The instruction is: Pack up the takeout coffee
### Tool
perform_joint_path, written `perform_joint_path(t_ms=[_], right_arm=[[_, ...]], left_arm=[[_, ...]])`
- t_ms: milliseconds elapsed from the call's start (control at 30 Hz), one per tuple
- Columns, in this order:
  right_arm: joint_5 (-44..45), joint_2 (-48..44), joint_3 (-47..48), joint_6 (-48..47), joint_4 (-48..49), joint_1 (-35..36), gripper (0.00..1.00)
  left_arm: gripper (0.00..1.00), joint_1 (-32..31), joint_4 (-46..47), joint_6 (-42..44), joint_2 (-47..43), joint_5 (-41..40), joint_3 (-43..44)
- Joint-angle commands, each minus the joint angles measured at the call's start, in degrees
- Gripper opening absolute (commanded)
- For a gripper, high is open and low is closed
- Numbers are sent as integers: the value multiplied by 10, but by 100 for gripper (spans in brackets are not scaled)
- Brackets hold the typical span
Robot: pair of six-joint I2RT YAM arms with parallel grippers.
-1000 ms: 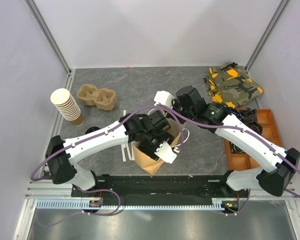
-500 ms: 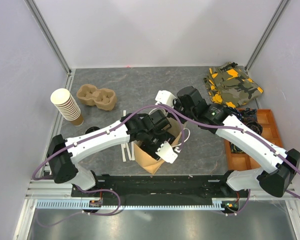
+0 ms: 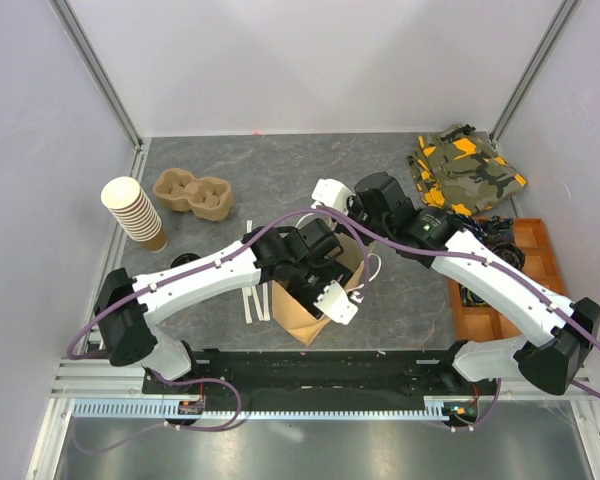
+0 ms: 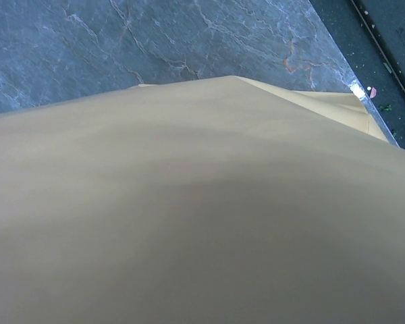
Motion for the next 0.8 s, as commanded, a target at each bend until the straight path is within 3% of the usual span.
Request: perform_joint_path(t_ms=[0, 300, 767], right_arm=[[-216, -37, -5, -54, 55, 84, 0], [-203, -55, -18, -71, 57, 84, 0], [-194, -75, -42, -99, 56, 84, 0]], left_arm=[[24, 55, 64, -1, 68, -15, -33], [20, 57, 94, -32, -34, -23, -28], [21, 61, 67, -72, -45, -57, 13]])
